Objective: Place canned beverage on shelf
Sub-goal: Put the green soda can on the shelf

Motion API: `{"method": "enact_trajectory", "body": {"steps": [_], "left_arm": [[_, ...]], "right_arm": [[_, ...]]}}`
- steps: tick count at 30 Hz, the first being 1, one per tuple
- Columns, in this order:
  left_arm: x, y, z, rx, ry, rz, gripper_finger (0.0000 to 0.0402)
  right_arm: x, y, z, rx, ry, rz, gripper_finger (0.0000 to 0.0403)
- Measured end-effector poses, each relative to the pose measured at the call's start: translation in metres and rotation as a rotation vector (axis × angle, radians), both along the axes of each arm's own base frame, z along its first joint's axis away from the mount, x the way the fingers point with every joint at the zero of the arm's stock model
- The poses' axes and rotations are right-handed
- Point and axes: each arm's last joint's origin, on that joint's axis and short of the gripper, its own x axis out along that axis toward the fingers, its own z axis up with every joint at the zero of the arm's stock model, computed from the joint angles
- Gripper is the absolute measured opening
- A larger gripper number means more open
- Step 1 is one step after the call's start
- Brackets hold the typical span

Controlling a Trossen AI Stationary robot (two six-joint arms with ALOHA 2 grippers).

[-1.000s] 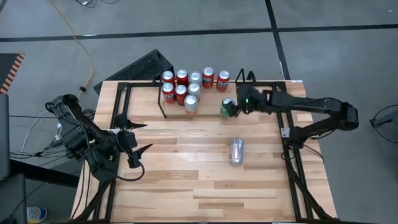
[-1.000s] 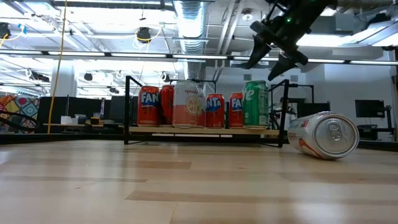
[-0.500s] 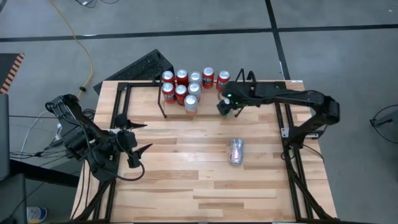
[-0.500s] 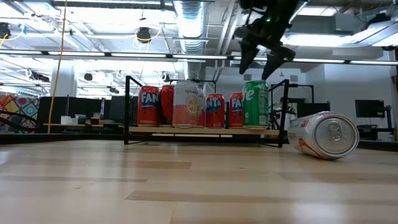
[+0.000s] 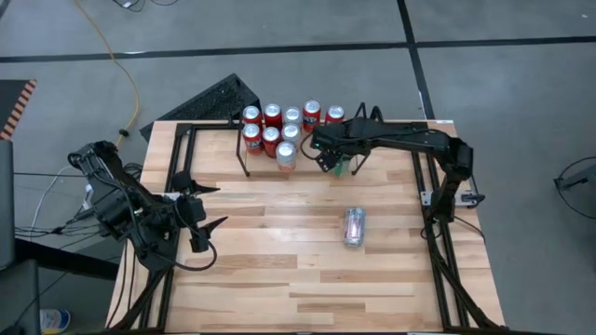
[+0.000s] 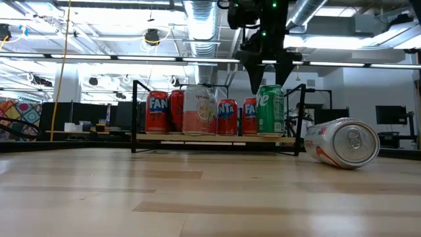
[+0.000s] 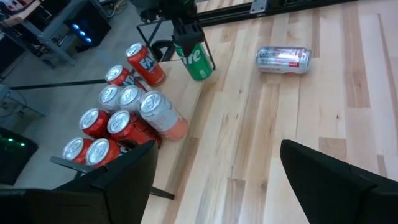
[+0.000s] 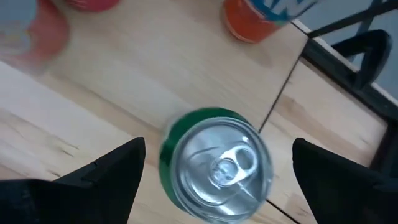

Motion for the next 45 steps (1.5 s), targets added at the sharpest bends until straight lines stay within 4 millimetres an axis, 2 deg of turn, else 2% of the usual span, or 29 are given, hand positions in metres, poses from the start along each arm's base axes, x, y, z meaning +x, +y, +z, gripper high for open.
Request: {"method": "enact_trajectory", "body": {"steps": [8,11,22,30,35,45], "left_arm": [[-0.001,0.001,-0.001,0.010,0.009,-0.001,0.0325],[-0.001,0.001,-0.001,0.009,0.009,0.000,0.0325],[-0.001,0.001,-0.001,-0.007,0.006,0.005,0.0325],[-0.001,0.000,-0.001,-0.030,0.029,-0.015,0.0325],[-0.001,0.000,-0.001,-0.030,0.029,-0.015,0.0325],[-0.001,0.000,-0.002,-0.040,0.027,-0.009,0.0325]], "right_arm": [[0.005,0.007,0.017,-0.065,-0.029,0.011,0.0382],[0.004,0.006,0.018,-0.057,-0.026,0.003,0.0382],[0.008,0.001,0.006,-0.029,-0.008,-0.045,0.0382],[0.014,-0.003,-0.011,0.009,0.047,-0.072,0.0375],[0.015,-0.003,-0.014,0.021,0.064,-0.073,0.0349],[0.012,-0.004,-0.014,0.046,0.111,-0.005,0.0246]]}}
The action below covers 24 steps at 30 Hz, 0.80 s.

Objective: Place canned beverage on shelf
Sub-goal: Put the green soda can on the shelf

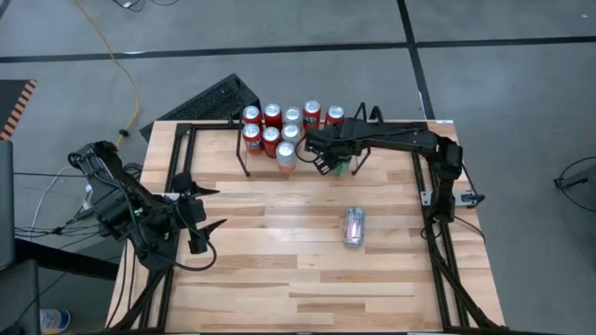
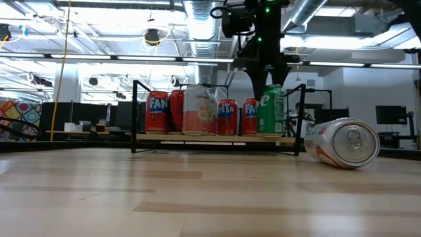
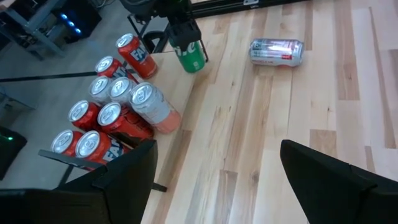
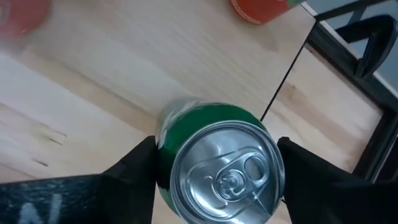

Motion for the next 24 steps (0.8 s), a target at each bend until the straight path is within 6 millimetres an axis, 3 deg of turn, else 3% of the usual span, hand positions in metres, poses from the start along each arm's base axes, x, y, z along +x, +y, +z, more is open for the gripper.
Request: {"method": "enact_trajectory", "body": {"steps": [10,16,24], "left_arm": [[0.000,0.000,0.000,-0.007,-0.002,0.004,0.0325],[0.000,0.000,0.000,-0.010,-0.001,0.009,0.0325],[-0.004,0.004,-0.003,-0.024,0.016,0.050,0.0325]], "right_arm": [[0.000,-0.004,0.000,-0.068,0.116,0.206,0.0241],[0.008,-0.008,0.001,-0.114,0.196,0.504,0.0241],[0.010,-0.005,0.001,-0.047,0.277,0.839,0.0241]]}}
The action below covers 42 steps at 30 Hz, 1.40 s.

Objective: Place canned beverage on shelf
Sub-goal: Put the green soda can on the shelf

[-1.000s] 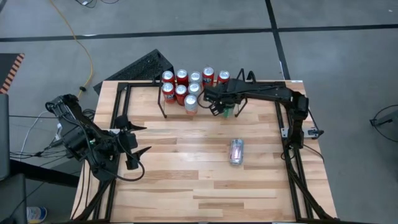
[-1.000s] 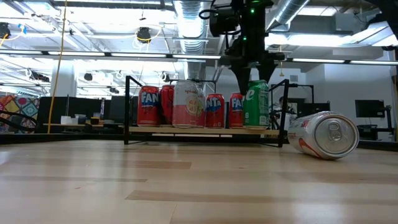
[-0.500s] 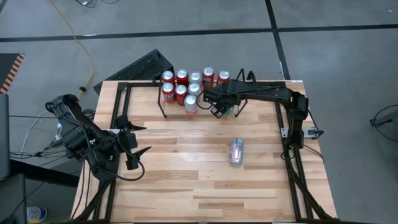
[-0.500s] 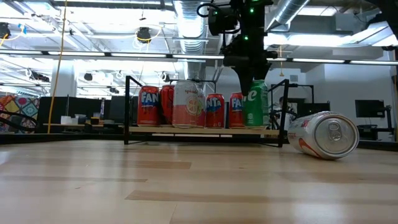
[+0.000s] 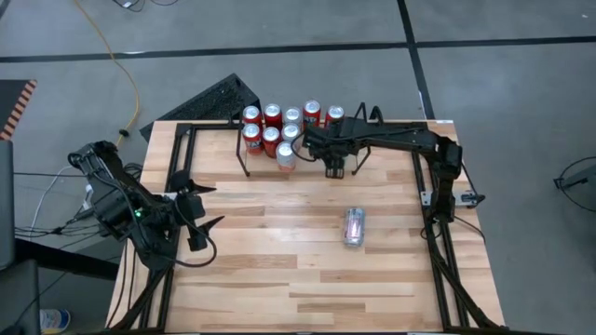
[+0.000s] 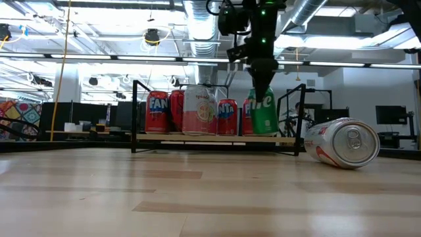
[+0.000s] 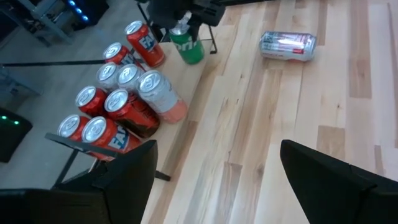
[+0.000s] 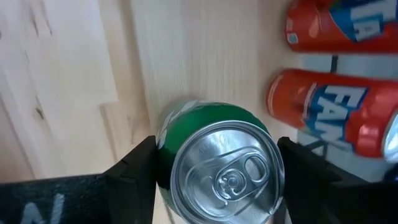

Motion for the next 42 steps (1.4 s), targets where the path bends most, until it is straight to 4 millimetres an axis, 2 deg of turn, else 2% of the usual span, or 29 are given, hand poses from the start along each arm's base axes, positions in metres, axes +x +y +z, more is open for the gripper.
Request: {"method": "enact_trajectory", "body": {"steps": [13,26,30,37,42], "left_arm": [[0.000,0.000,0.000,-0.004,-0.007,0.012,0.0325],[0.000,0.001,0.001,-0.017,-0.053,0.053,0.0325],[0.000,0.002,0.002,-0.020,-0.089,0.083,0.0325],[0.000,0.002,0.003,-0.019,-0.145,0.125,0.0325],[0.000,0.003,0.003,-0.046,-0.169,0.148,0.0325]], "right_arm": [[0.002,-0.002,0.001,0.056,0.036,0.226,0.0242],[-0.002,-0.010,0.002,0.159,-0.006,0.254,0.0242],[-0.006,-0.016,0.007,0.178,-0.036,0.269,0.0242],[-0.021,-0.019,0.029,0.220,-0.116,0.352,0.0242],[-0.039,-0.021,0.029,0.190,-0.094,0.389,0.0242]]}}
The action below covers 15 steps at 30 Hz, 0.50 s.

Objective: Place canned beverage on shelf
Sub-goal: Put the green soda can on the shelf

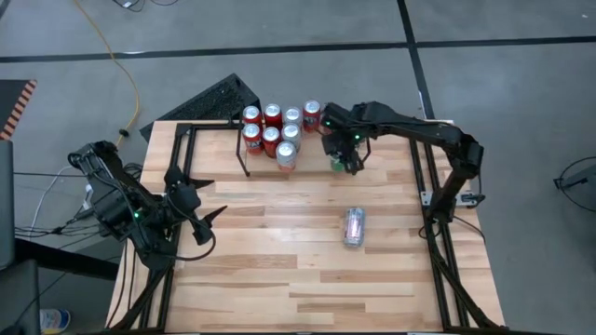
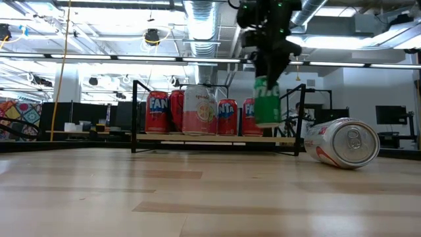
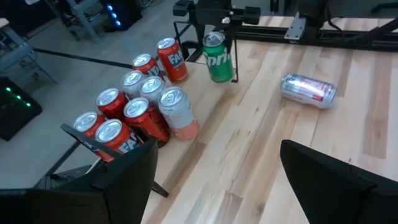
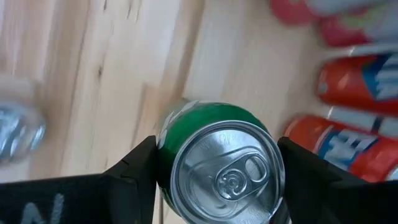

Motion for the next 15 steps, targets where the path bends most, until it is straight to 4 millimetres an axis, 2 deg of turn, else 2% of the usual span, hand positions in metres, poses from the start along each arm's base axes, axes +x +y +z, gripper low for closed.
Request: {"method": "enact_trajectory", "body": {"steps": [6,11,15], "left_arm": [[0.000,0.000,0.000,0.015,-0.015,0.010,0.0325],[0.000,0.001,0.001,0.031,-0.017,0.012,0.0325],[0.000,0.001,0.001,0.041,-0.011,0.008,0.0325]], "right_arm": [[-0.016,0.008,-0.020,-0.142,0.029,0.039,0.0242],[-0.019,0.027,-0.016,-0.220,-0.028,0.179,0.0242],[-0.017,0.032,-0.014,-0.233,-0.045,0.232,0.0242]]}}
